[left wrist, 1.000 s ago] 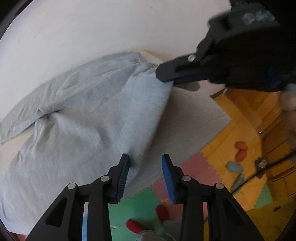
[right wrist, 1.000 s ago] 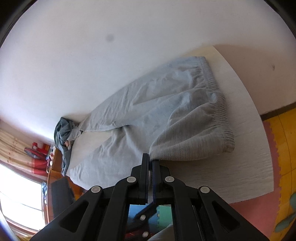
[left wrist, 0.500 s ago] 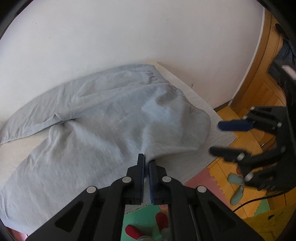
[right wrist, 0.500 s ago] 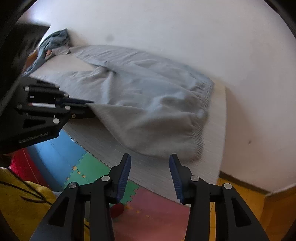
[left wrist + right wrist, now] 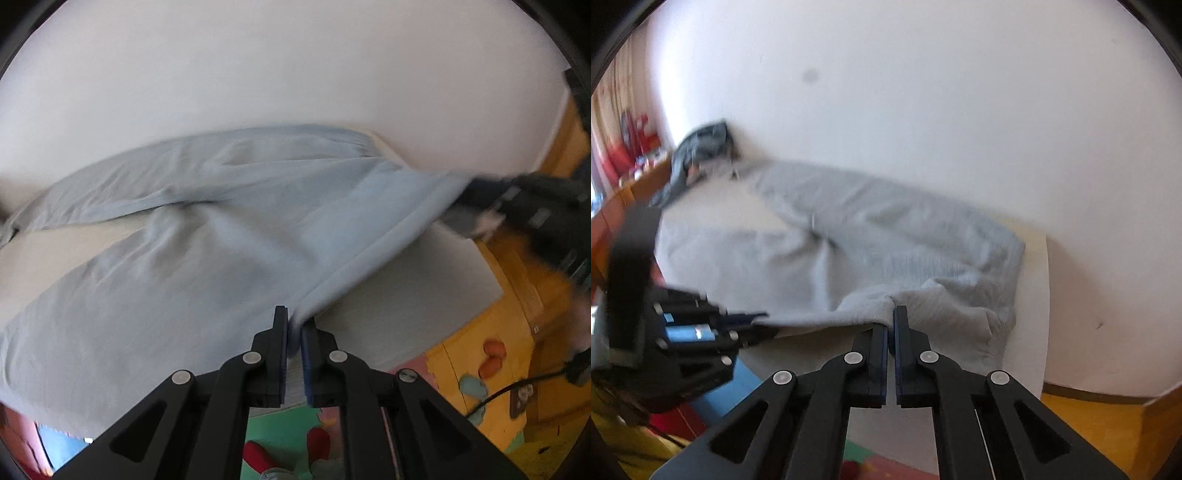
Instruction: Fold clothes
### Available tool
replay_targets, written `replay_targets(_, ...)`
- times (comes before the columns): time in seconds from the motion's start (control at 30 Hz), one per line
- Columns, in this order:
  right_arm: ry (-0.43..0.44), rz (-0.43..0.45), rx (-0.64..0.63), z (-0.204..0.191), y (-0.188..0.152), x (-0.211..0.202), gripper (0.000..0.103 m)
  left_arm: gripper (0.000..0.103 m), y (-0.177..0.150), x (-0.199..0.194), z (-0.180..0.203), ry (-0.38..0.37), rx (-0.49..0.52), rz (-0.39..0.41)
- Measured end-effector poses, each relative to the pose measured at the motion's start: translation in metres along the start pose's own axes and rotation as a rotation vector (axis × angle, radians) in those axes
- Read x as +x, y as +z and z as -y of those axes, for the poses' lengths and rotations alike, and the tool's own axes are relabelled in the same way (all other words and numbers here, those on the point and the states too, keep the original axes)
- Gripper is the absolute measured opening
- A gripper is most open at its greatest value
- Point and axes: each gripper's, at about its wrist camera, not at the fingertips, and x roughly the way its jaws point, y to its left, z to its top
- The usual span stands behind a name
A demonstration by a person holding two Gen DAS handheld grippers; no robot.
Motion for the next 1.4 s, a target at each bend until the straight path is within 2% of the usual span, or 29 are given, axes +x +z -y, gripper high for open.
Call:
replay_targets(0.13, 0.021, 0.033, 0.039, 0.006, 0.019, -0.008, 0.003, 0.009, -0.008, -0.001, -0.032, 0.076, -0.102, 0.007)
replay_targets(0.37, 0.039, 0.071, 0.052, 0.012, 0.034, -0.023, 0.003, 0.012, -0.034, -0.003, -0.107, 0.217, -0.36, -0.008)
replay_targets(0.47, 0.032, 0.059, 0.036, 0.014, 0.031, -0.022, 0.003, 0.012, -0.042, -0.009, -0.132, 0.261, -0.444, -0.001)
replay_targets(0.53, 0.03, 0.022, 0.025, 0.017, 0.024, -0.017, 0.003, 0.009, -0.045, -0.017, -0.14, 0.288, -0.462, -0.006)
replay_targets(0.7, 0.045, -0.114, -0.01, 0.022, -0.014, -0.01, 0.003, 0.009, -0.053, -0.065, -0.129, 0.348, -0.35, -0.02)
replay_targets(0.8, 0.052, -0.15, -0.029, 0.021, -0.023, -0.014, 0.003, 0.009, -0.048, -0.093, -0.12, 0.395, -0.259, -0.045)
replay_targets(0.9, 0.047, -0.137, -0.041, 0.02, -0.011, -0.019, 0.003, 0.009, -0.031, -0.111, -0.124, 0.421, -0.201, -0.051)
replay_targets(1.07, -0.025, -0.102, -0.081, 0.03, 0.039, -0.002, 0.003, 0.009, 0.036, -0.112, -0.151, 0.364, -0.151, 0.009)
replay_targets(1.23, -0.086, -0.135, -0.019, 0.054, 0.076, 0.061, 0.003, 0.009, 0.118, -0.057, -0.186, 0.316, -0.059, 0.028)
replay_targets(1.4, -0.128, -0.203, 0.114, 0.086, 0.095, 0.138, 0.004, 0.009, 0.162, 0.025, -0.221, 0.219, -0.045, -0.05)
